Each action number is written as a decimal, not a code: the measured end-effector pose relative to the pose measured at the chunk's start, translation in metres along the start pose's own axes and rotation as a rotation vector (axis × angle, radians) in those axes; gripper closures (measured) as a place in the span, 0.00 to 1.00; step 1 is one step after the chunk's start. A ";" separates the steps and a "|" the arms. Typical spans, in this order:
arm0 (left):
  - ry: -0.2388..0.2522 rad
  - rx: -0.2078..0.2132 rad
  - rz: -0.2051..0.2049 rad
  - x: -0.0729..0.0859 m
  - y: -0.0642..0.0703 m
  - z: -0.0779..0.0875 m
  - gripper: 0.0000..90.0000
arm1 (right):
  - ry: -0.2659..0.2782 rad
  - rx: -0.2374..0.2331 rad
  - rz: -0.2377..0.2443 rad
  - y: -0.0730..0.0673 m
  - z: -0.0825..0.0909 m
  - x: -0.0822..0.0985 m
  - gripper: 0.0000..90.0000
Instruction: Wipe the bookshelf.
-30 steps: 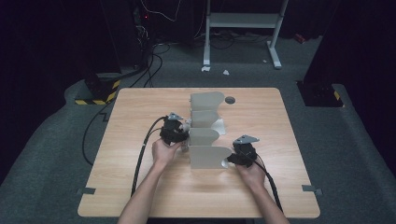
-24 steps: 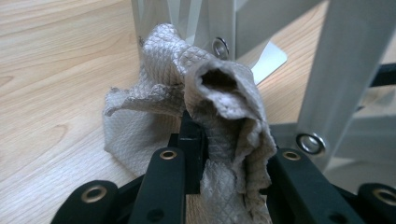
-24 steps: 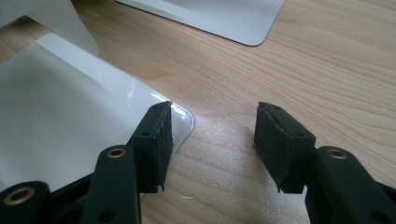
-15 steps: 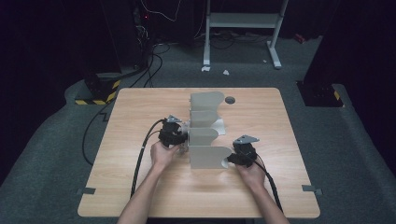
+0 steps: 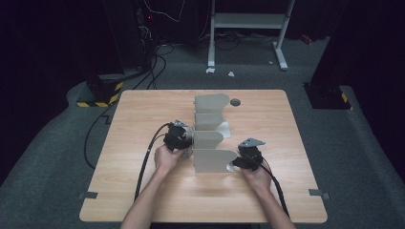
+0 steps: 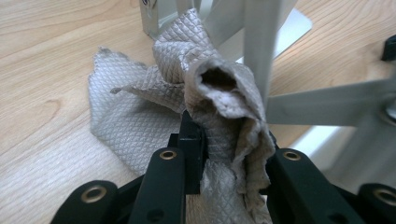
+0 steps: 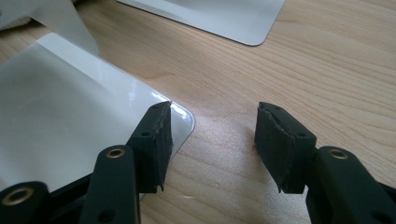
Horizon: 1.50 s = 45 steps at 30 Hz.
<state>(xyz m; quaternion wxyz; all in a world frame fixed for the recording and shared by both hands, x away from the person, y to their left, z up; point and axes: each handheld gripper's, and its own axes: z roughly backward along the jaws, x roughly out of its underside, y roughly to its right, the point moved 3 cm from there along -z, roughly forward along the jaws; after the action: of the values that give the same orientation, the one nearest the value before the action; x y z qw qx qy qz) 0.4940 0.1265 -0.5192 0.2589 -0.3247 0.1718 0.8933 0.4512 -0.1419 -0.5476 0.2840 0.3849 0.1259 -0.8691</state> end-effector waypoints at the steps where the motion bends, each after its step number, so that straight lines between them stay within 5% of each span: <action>1: 0.001 0.002 0.002 -0.001 0.001 -0.001 0.81 | 0.000 0.000 0.000 0.000 0.000 0.000 0.52; 9: 0.063 -0.002 0.002 -0.015 -0.002 0.019 0.81 | 0.000 0.000 0.000 0.000 0.000 0.000 0.52; 15: 0.120 -0.024 -0.072 -0.038 0.004 0.044 0.81 | -0.001 0.002 -0.003 0.000 0.000 0.000 0.52; 29: 0.215 -0.023 -0.084 -0.072 0.005 0.068 0.81 | -0.001 0.003 -0.005 -0.001 0.000 0.000 0.52; 33: 0.195 -0.043 -0.094 -0.073 0.002 0.062 0.82 | -0.001 0.004 -0.006 -0.001 0.000 0.000 0.52; 45: 0.186 -0.014 -0.083 -0.060 -0.001 0.055 0.81 | -0.001 0.005 -0.005 -0.001 0.000 0.000 0.52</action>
<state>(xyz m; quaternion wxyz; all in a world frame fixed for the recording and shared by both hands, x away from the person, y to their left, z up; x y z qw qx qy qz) 0.5071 0.1321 -0.4387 0.2764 -0.4148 0.1752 0.8490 0.4500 -0.1410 -0.5476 0.2808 0.3847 0.1247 -0.8704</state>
